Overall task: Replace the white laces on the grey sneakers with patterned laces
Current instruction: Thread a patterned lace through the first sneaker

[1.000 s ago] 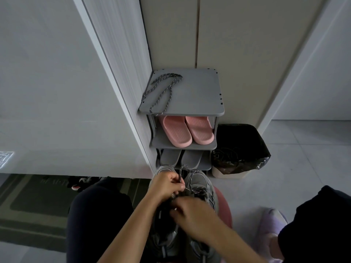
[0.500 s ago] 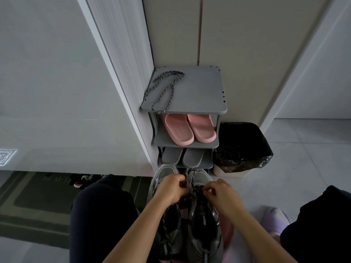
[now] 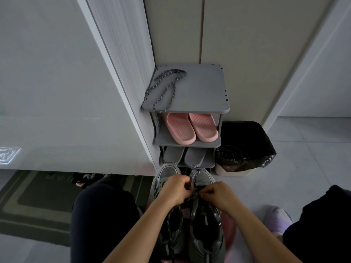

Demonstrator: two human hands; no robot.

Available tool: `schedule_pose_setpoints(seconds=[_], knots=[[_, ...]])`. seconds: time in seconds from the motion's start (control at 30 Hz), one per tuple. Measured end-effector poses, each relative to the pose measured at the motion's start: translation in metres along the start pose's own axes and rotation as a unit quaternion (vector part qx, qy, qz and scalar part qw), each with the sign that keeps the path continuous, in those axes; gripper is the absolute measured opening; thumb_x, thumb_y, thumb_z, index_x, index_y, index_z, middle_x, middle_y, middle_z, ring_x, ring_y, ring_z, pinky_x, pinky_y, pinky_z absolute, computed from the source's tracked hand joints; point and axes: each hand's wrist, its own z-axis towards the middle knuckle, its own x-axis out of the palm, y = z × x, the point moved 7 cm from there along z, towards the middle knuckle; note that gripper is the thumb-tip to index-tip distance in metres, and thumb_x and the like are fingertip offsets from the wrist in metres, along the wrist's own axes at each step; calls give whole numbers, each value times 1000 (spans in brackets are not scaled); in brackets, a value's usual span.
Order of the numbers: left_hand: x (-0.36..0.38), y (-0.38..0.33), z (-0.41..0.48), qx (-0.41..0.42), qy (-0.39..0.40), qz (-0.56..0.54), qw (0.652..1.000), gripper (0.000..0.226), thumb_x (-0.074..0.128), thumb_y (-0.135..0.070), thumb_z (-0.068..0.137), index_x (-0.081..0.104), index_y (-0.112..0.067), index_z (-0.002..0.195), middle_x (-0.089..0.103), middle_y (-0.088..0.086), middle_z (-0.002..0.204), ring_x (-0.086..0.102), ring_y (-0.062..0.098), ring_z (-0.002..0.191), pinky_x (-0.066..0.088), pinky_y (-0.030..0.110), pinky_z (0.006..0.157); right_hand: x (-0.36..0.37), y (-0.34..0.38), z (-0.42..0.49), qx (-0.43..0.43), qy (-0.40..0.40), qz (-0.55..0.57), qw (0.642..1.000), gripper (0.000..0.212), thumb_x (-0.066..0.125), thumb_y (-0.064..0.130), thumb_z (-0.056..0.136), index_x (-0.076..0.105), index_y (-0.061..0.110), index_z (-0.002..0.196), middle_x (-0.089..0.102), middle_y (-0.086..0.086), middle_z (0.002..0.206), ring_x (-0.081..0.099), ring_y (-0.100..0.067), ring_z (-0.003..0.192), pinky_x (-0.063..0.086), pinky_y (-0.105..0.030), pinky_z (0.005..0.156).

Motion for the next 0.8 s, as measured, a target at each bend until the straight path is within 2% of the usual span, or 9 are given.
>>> schedule_pose_setpoints(seconds=[0.17, 0.37, 0.4, 0.47, 0.53, 0.6, 0.67, 0.8], knots=[[7, 0, 3, -21, -1, -22, 1000, 10, 61, -19, 81, 63, -9, 83, 69, 10, 85, 63, 22, 78, 51, 32, 73, 4, 0, 4, 10, 36, 4, 999, 17, 61, 9, 81, 75, 11, 91, 67, -7, 82, 56, -12, 74, 42, -24, 70], [6, 2, 2, -38, 15, -38, 998, 3, 65, -17, 81, 62, -16, 80, 71, 9, 89, 67, 24, 88, 52, 33, 78, 8, -2, 8, 24, 47, -12, 999, 20, 62, 10, 75, 69, 27, 66, 64, -1, 75, 57, -14, 72, 48, -31, 72], [4, 0, 0, -36, 21, -41, 998, 6, 66, -21, 82, 61, -16, 82, 70, 7, 90, 67, 23, 88, 52, 33, 79, 8, -3, 7, 20, 43, -9, 999, 22, 63, 12, 75, 64, 29, 61, 63, 0, 75, 58, -14, 72, 49, -32, 72], [3, -2, -6, -32, 40, -23, 998, 27, 62, -37, 85, 59, -13, 97, 67, 6, 97, 64, 20, 87, 50, 32, 78, 7, -5, 4, 9, 22, 4, 1000, 27, 63, 14, 76, 58, 32, 56, 61, 3, 71, 57, -12, 70, 49, -31, 71], [6, -2, -13, -37, 62, 66, 995, 44, 57, -49, 85, 55, -10, 107, 64, 7, 103, 61, 20, 89, 48, 34, 81, 7, -3, 0, -14, -2, 20, 1000, 31, 62, 13, 78, 55, 33, 55, 57, 8, 64, 53, -5, 62, 43, -20, 62], [8, -1, -17, -41, 60, 118, 990, 38, 58, -43, 86, 56, -10, 106, 65, 7, 104, 62, 23, 94, 49, 36, 83, 7, -1, -3, -30, -23, 43, 998, 35, 62, 8, 79, 55, 30, 53, 54, 9, 58, 48, -1, 56, 38, -13, 56], [7, 0, -17, -42, 44, 119, 991, 24, 55, -31, 90, 62, -9, 100, 69, 7, 100, 64, 24, 92, 50, 34, 80, 4, -5, -6, -22, -47, 91, 994, 32, 61, 5, 80, 55, 24, 55, 53, 8, 59, 48, -3, 56, 40, -19, 60], [4, 6, -16, -44, 24, 92, 994, 21, 51, -24, 93, 67, -12, 99, 73, 6, 93, 67, 19, 86, 45, 25, 68, -14, -32, -14, 28, -104, 246, 963, 20, 58, -1, 83, 57, 10, 66, 53, -2, 63, 48, -13, 61, 43, -26, 62]])
